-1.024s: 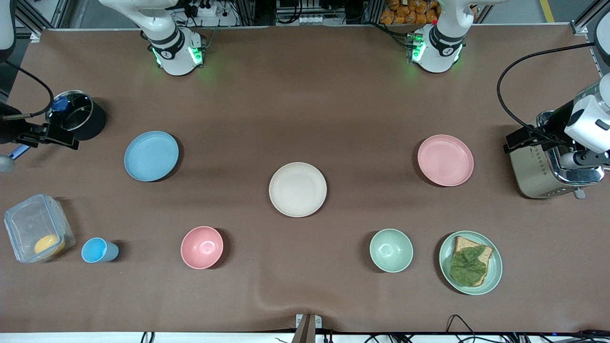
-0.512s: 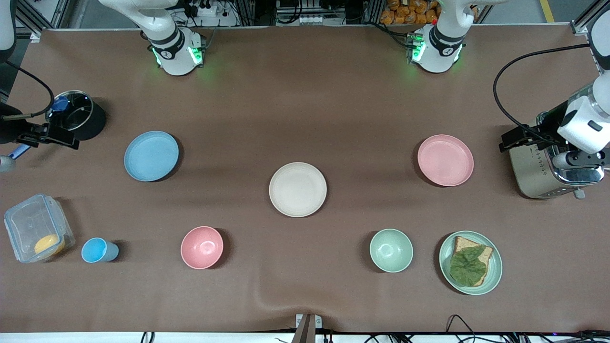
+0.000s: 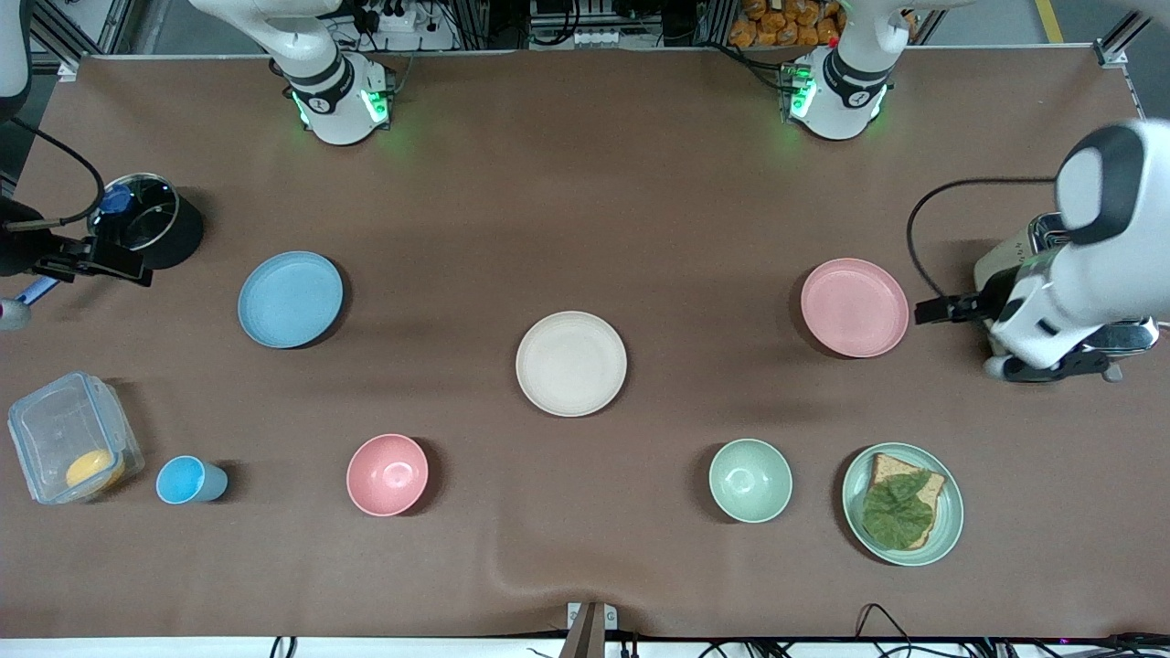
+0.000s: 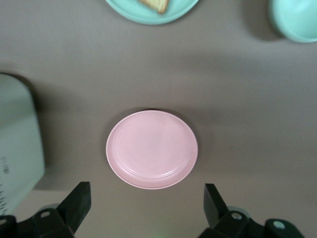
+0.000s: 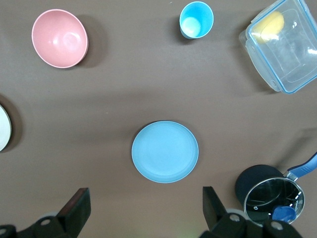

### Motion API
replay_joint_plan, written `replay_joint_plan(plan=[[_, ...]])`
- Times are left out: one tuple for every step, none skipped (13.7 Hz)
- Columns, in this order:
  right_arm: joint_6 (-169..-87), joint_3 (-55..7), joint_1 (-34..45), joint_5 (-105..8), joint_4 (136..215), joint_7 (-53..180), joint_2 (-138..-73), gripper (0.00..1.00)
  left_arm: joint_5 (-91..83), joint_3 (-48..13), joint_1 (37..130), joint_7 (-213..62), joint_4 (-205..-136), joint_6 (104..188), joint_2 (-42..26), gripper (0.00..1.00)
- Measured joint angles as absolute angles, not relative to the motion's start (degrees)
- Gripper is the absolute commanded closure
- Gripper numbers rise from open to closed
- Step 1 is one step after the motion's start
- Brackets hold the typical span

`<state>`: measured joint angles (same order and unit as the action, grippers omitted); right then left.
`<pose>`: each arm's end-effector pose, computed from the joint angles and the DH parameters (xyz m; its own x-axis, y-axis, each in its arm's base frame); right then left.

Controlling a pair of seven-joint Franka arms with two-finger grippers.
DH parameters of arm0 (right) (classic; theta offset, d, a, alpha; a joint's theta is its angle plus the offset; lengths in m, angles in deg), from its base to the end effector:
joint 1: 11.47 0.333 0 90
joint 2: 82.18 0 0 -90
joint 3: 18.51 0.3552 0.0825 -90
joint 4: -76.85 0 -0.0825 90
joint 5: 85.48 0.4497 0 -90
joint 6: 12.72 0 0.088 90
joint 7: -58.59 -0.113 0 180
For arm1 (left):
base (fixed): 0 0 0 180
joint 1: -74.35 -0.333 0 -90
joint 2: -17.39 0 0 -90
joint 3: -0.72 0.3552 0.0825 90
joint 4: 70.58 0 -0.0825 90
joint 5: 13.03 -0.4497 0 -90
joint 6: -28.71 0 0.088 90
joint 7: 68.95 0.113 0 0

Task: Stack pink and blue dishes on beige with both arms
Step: 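Move the left gripper down to the pink plate's rim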

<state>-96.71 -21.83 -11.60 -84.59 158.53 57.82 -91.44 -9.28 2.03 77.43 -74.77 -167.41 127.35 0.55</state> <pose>0.6623 -0.0348 0.6228 0.9901 -0.0719 -0.1208 -0.0730 -0.9973 -0.0046 0.6820 -0.0287 0.4123 0.9611 0.0821 -0.2635 0.0924 -0.9954 0.0267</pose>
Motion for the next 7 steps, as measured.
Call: replay_joint_plan(plan=[[-96.7,-21.85,-11.81,-84.59,158.56,57.82,-91.47,0.0,-9.38,2.01,77.5,-74.74,-168.69,127.98,-1.32,0.0],[-96.66,-21.88,-12.67,-84.43,158.65,57.82,-91.61,0.0,-9.99,1.99,77.54,-74.57,-170.56,129.31,-2.49,0.0],[-96.55,-21.89,-14.28,-83.93,158.89,57.88,-91.92,0.0,-11.22,1.99,77.46,-74.11,-173.08,131.36,-3.09,0.0],[-96.28,-21.92,-16.28,-83.26,159.24,58.04,-92.41,0.0,-12.05,2.04,77.13,-73.33,-175.75,133.33,-3.22,0.0],[-95.94,-21.96,-18.46,-82.79,159.58,58.74,-93.04,0.0,-12.32,2.12,76.5,-72.75,-177.99,134.92,-3.18,0.0],[-95.78,-22.0,-20.51,-82.41,160.18,60.54,-93.7,0.0,-12.4,2.14,75.7,-72.3,-179.86,136.7,-3.12,0.0],[-95.74,-22.05,-22.38,-82.24,160.99,62.71,-94.4,0.0,-12.47,2.16,74.78,-72.13,-181.89,139.18,-3.04,0.0]])
